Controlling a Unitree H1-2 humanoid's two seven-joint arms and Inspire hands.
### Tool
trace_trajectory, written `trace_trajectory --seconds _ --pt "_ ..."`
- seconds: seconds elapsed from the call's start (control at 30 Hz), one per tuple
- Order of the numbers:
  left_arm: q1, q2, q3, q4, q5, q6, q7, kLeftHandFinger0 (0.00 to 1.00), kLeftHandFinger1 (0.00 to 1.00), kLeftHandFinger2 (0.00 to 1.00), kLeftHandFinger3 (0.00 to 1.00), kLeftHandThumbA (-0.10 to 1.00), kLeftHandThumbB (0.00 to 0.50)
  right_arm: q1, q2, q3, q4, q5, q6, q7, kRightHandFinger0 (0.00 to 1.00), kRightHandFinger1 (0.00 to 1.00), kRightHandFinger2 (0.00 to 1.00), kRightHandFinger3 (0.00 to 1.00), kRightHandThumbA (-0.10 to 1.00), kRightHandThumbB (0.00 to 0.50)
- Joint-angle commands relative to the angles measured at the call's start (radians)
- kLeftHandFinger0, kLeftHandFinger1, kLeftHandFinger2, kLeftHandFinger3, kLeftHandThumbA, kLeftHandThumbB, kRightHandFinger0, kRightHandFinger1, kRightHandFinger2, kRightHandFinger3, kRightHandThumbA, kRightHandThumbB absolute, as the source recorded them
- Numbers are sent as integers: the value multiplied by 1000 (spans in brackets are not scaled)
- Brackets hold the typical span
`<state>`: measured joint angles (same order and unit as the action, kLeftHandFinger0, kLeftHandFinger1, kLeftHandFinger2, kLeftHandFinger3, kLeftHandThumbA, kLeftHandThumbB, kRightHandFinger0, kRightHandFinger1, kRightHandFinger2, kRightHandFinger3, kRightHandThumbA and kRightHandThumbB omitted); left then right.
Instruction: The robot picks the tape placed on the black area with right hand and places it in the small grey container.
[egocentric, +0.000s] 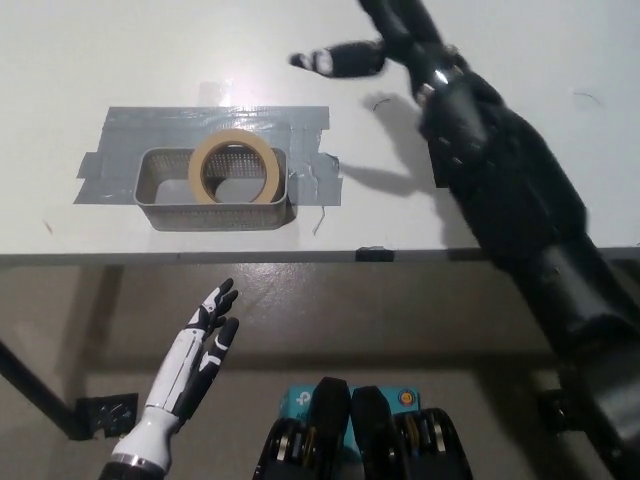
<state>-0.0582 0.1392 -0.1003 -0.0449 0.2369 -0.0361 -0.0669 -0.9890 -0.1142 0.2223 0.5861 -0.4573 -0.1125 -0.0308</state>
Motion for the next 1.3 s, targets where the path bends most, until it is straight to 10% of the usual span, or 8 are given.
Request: trace_trajectory --seconds 0.0,0.13,0.77,1.27 --pt "-87 10 31 7 -11 -40 26 1000 1000 1000 1000 1000 125 427 -229 -240 -900 470 139 178 1000 1000 1000 1000 1000 354" --pt "-79 24 43 16 -7 -41 30 1000 1000 1000 1000 1000 137 680 -202 -217 -955 451 26 115 1000 1000 1000 1000 1000 258" --pt "-6 10 34 -7 12 -50 35 1000 1000 1000 1000 1000 118 946 -31 -160 -644 447 -67 104 1000 1000 1000 1000 1000 172" --pt "49 1 55 -19 2 -57 33 1000 1000 1000 1000 1000 97 959 -37 -129 -628 420 -81 142 1000 1000 1000 1000 1000 247"
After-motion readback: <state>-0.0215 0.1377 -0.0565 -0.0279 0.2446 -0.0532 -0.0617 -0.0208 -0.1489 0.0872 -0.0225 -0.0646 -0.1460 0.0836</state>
